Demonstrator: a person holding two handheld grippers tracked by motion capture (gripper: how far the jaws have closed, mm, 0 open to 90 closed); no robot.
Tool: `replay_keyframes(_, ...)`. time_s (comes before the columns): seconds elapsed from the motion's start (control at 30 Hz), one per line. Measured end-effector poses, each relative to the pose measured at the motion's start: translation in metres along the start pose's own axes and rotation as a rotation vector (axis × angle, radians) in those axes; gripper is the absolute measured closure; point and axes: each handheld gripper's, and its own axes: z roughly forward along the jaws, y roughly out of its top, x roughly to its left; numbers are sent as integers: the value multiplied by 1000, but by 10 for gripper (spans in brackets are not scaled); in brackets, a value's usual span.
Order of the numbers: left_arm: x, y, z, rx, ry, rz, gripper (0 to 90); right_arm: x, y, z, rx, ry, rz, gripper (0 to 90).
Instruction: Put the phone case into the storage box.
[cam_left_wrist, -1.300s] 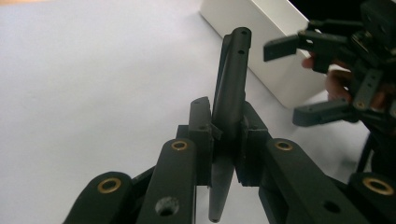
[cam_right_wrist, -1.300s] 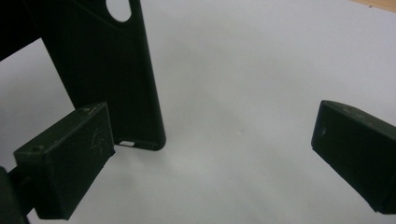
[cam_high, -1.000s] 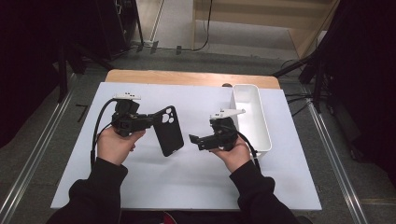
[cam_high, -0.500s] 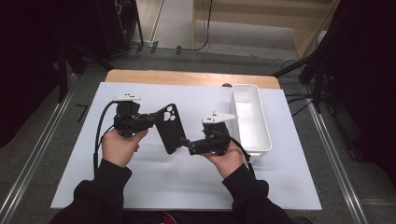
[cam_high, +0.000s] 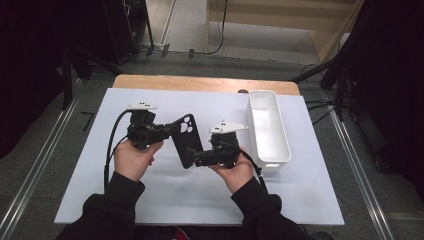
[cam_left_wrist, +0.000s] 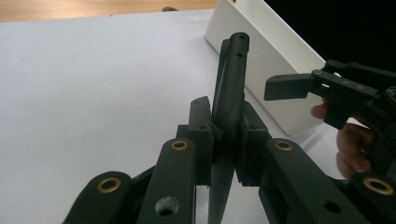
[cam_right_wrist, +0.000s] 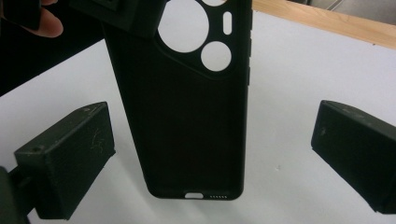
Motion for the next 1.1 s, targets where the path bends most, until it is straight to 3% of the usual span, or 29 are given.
replay_keyframes(0.27, -10, -1, 3, 6, -30, 17, 788, 6, 3, 4, 2, -2, 0, 0)
replay_keyframes(0.5, -12, -4, 8, 4, -51, -10, 788, 8, 3, 7, 9, -15, 0, 0)
replay_keyframes(0.83, -20, -7, 14, 0, -67, -9, 788, 9, 3, 14, 10, -40, 2, 0)
replay_keyframes(0.9, -21, -7, 14, 0, -66, 0, 788, 10, 3, 14, 3, -31, -11, 79)
replay_keyframes(1.1, -23, -8, 15, -6, -66, 0, 787, 10, 2, 14, 13, -33, -19, 109)
